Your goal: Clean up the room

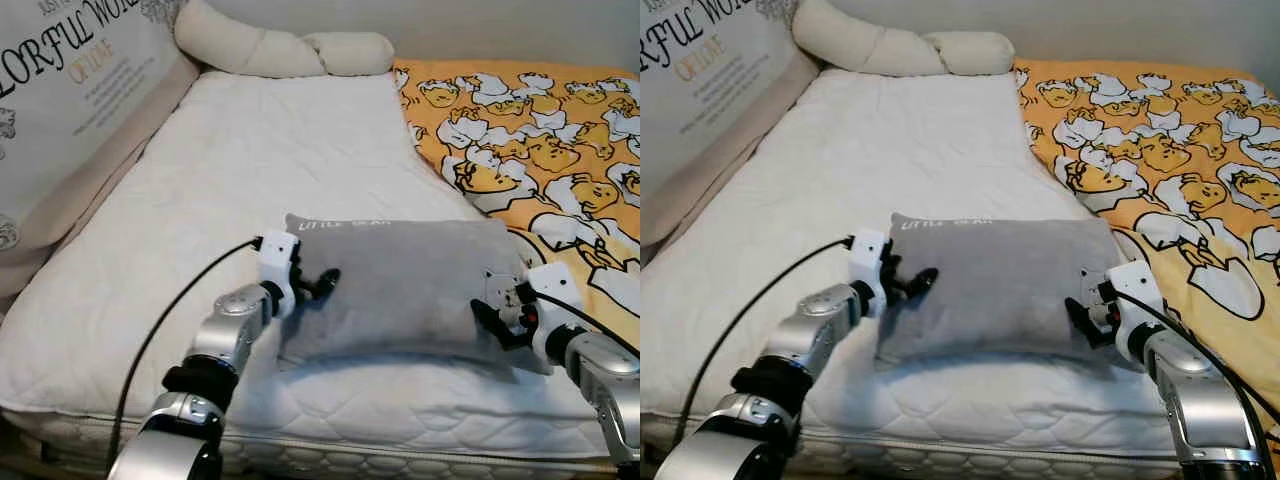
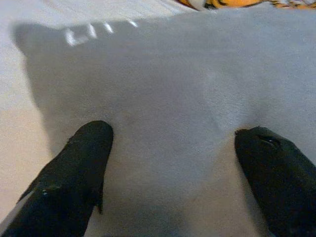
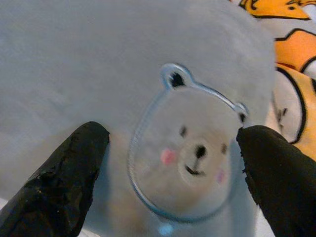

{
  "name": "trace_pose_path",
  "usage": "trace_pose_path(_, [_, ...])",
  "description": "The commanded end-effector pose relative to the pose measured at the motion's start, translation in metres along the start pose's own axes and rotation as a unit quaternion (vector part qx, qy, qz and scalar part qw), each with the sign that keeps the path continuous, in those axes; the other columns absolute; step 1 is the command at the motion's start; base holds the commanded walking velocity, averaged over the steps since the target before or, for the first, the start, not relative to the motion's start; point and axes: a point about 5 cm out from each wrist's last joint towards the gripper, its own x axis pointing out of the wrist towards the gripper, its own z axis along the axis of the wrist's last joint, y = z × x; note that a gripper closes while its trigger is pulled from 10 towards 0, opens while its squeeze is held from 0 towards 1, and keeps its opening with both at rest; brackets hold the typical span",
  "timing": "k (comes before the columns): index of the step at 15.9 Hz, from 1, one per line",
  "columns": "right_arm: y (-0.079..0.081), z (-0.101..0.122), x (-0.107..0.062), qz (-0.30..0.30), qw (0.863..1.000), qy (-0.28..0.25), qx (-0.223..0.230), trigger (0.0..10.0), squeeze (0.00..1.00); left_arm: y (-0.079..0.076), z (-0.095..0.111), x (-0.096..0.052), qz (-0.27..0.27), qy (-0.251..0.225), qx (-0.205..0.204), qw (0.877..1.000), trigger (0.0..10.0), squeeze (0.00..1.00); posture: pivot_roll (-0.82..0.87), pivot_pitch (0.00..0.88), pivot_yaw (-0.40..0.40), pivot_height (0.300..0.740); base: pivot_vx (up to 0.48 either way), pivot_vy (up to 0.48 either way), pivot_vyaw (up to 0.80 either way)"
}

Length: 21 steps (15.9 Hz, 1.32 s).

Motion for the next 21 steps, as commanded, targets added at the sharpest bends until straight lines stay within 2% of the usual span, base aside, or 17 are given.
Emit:
trace_pose_path(1, [0.007,0.004,0.004,0.016,1.000,-0.001,0.003,10.0,0.00,-0.009,-0.007,0.007,-0.024,0.023,-0.002,0.999,0.0,0.00,-0.11,0.000,0.012,0.740,0.000,0.000,0.00])
trace_pose_path(3, [0.013,0.005,0.005,0.029,1.000,-0.002,0.004,10.0,0.00,-0.011,-0.018,0.012,-0.011,0.054,-0.005,0.998,0.0,0.00,-0.12,0.000,0.022,0.740,0.000,0.000,0.00])
trace_pose_path(5, [0.010,0.005,0.004,0.019,1.000,-0.004,0.010,10.0,0.00,-0.012,-0.020,0.014,-0.010,0.060,-0.024,0.998,0.0,0.00,-0.13,0.000,0.035,0.740,0.000,0.000,0.00])
trace_pose_path(7, [0.008,0.007,0.003,0.014,1.000,-0.009,0.011,10.0,0.00,-0.015,-0.015,0.018,-0.019,0.048,-0.049,0.997,0.0,0.00,-0.14,0.000,0.041,0.740,0.000,0.000,0.00])
trace_pose_path(10, [0.010,0.009,0.000,0.027,0.999,-0.017,0.012,10.0,0.00,-0.016,-0.009,0.021,-0.019,0.039,-0.055,0.998,0.0,0.00,-0.14,0.000,0.034,0.740,0.000,0.000,0.00])
trace_pose_path(12, [0.010,0.011,-0.005,0.052,0.998,-0.021,-0.003,10.0,0.00,-0.012,-0.011,0.021,-0.001,0.054,-0.076,0.996,0.0,0.00,-0.15,0.000,0.041,0.740,0.000,0.000,0.00])
trace_pose_path(13, [0.005,0.011,-0.008,0.043,0.999,-0.019,-0.006,10.0,0.00,-0.011,-0.013,0.020,0.004,0.057,-0.081,0.995,0.0,0.00,-0.15,0.000,0.041,0.740,0.000,0.000,0.00])
trace_pose_path(16, [-0.001,0.013,-0.009,0.024,1.000,-0.019,-0.005,10.0,0.00,-0.008,-0.013,0.019,0.008,0.054,-0.064,0.996,0.0,0.00,-0.15,0.000,0.039,0.740,0.000,0.000,0.00])
trace_pose_path(17, [0.000,0.015,-0.010,0.033,0.999,-0.023,-0.007,10.0,0.00,-0.007,-0.012,0.018,0.007,0.049,-0.068,0.996,0.0,0.00,-0.15,0.000,0.038,0.740,0.000,0.000,0.00])
trace_pose_path(19, [0.009,0.017,-0.024,0.116,0.992,-0.027,-0.038,10.0,0.00,0.003,-0.003,0.015,0.014,0.030,-0.065,0.997,0.0,0.00,-0.15,0.000,0.038,0.740,0.000,0.000,0.00])
trace_pose_path(21, [0.007,0.014,-0.030,0.143,0.988,-0.011,-0.057,10.0,0.00,0.010,0.008,0.013,0.013,0.014,-0.058,0.998,0.0,0.00,-0.15,0.000,0.039,0.740,0.000,0.000,0.00])
